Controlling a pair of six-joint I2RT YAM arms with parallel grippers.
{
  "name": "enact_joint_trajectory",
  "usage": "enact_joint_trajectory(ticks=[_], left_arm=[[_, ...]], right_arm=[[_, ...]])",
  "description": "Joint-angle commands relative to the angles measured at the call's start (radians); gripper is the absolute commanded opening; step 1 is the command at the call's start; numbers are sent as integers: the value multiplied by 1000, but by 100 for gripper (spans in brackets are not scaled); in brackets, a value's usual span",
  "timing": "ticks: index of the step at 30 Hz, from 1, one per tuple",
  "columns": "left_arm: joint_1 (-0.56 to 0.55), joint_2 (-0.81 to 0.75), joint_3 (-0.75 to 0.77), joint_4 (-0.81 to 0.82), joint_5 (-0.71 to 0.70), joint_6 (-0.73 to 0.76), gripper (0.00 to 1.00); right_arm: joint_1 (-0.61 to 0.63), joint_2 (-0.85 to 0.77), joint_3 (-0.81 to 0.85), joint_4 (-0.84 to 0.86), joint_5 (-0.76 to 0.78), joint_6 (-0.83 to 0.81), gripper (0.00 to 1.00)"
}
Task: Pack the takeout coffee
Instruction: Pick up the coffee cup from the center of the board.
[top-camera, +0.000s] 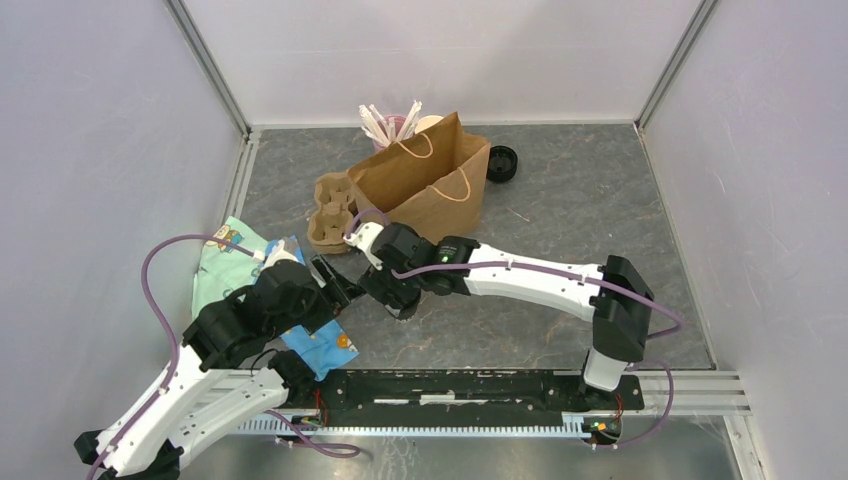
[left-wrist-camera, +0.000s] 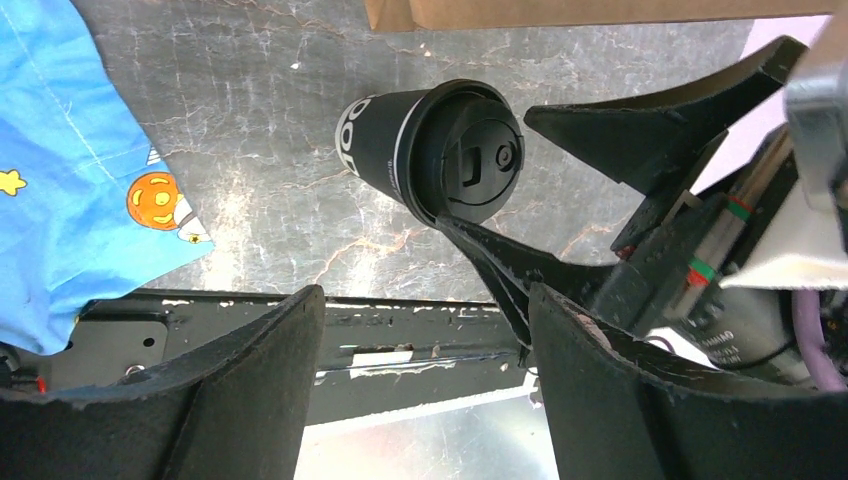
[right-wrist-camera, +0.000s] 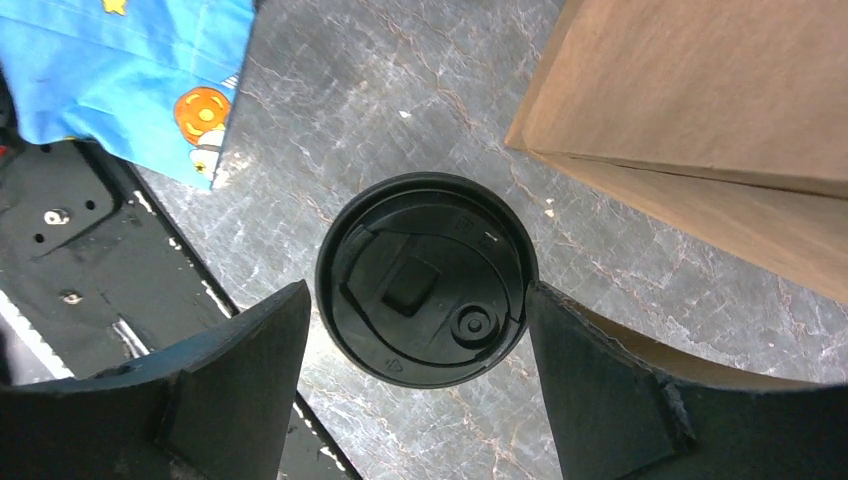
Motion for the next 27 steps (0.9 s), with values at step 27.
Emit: enact_joint_trajectory(ticks=[27], left_arm=[[1,43,71,20,-22,20,82]], right_arm=[[26,83,101,-143,84,-75,64]])
